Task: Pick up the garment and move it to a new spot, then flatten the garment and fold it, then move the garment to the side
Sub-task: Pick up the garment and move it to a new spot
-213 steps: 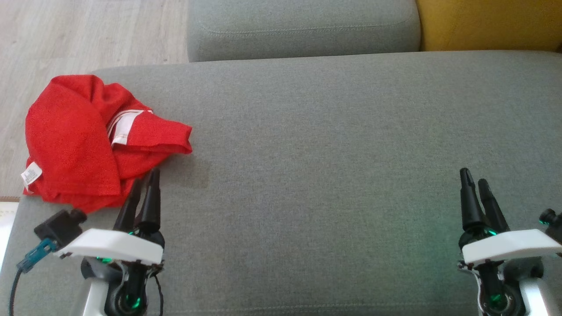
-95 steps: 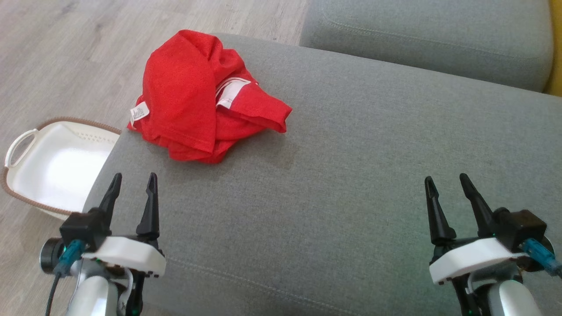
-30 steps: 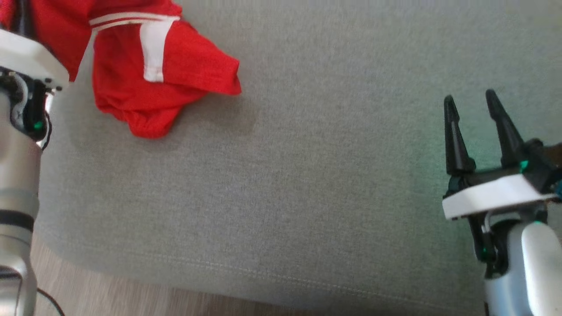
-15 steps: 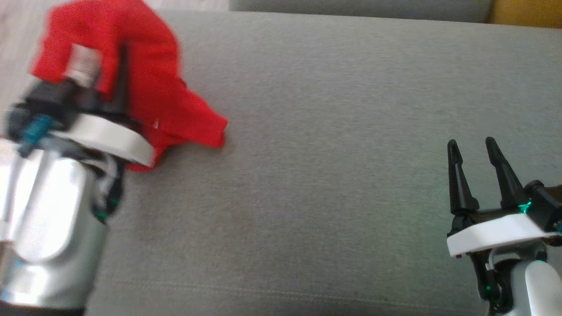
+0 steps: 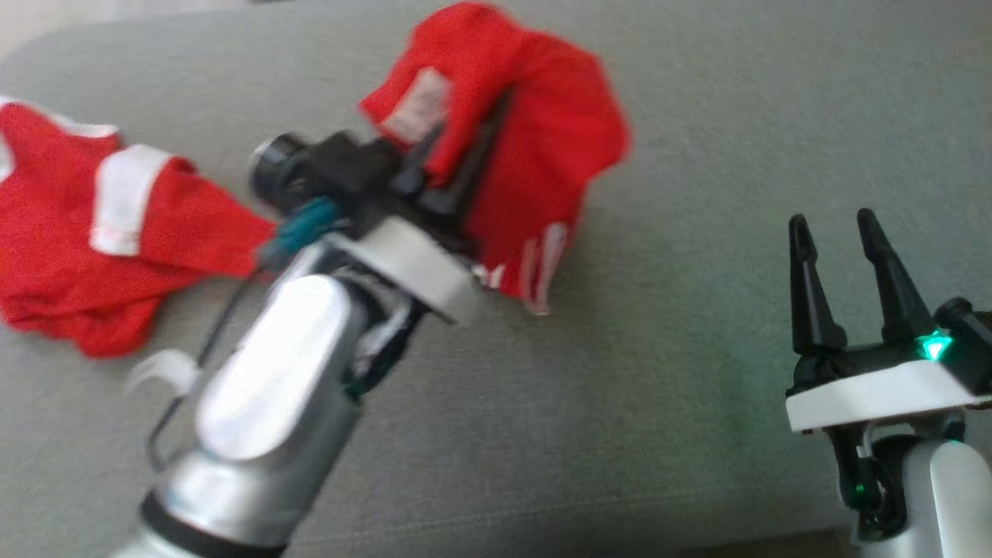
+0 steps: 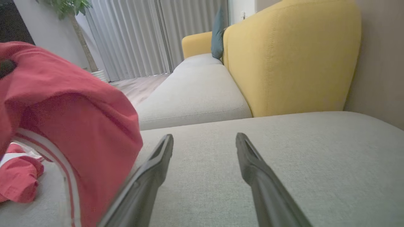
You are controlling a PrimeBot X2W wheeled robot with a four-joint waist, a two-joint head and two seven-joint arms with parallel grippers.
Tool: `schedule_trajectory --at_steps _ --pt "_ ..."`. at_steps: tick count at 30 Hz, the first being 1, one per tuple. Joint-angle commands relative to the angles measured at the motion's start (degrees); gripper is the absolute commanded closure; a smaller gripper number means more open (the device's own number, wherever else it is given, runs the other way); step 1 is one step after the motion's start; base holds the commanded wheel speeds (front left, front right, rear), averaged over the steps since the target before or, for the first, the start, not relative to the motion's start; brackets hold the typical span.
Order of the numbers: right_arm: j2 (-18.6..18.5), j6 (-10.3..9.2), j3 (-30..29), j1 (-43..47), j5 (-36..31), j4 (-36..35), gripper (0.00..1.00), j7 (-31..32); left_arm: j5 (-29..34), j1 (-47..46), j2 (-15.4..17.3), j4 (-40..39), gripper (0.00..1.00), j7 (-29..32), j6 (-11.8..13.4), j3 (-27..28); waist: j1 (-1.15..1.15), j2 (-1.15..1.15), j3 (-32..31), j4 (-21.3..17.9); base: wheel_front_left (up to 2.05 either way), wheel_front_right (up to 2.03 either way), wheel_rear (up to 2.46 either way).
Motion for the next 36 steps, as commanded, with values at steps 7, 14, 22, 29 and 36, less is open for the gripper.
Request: schedule_trajectory --at_steps 7,14,22,29,36 --pt "-0.3 -0.04 1.5 -2.7 1.4 -1.4 0.0 -2.3 0.9 -4.9 -3.3 5.6 1.0 2.0 -1.9 -5.6 0.0 0.0 7.5 -6.4 0.0 0.0 0.0" --pt "-0.3 -0.04 1.3 -3.6 1.5 -0.3 0.0 -3.4 0.7 -4.3 -3.9 12.6 1.0 2.4 -3.5 -11.2 0.0 0.0 9.3 -6.3 0.0 0.0 0.0" --pt "-0.3 -0.04 1.4 -4.5 0.1 1.2 0.0 -3.6 1.0 -1.7 -3.4 11.7 0.0 -5.0 -2.6 -12.8 0.0 0.0 7.4 -3.2 0.0 0.0 0.0" --pt "-0.3 -0.04 1.2 -4.1 -1.2 1.3 0.0 -2.3 -0.2 4.1 0.9 4.9 0.0 -9.2 4.9 -4.9 0.0 0.0 3.8 0.7 0.0 0.0 0.0" --pt "-0.3 -0.04 0.8 -2.7 -2.5 1.0 0.0 -0.7 -2.0 10.4 5.6 1.0 0.0 -9.9 11.1 5.7 0.0 0.0 1.0 3.7 0.0 0.0 0.0"
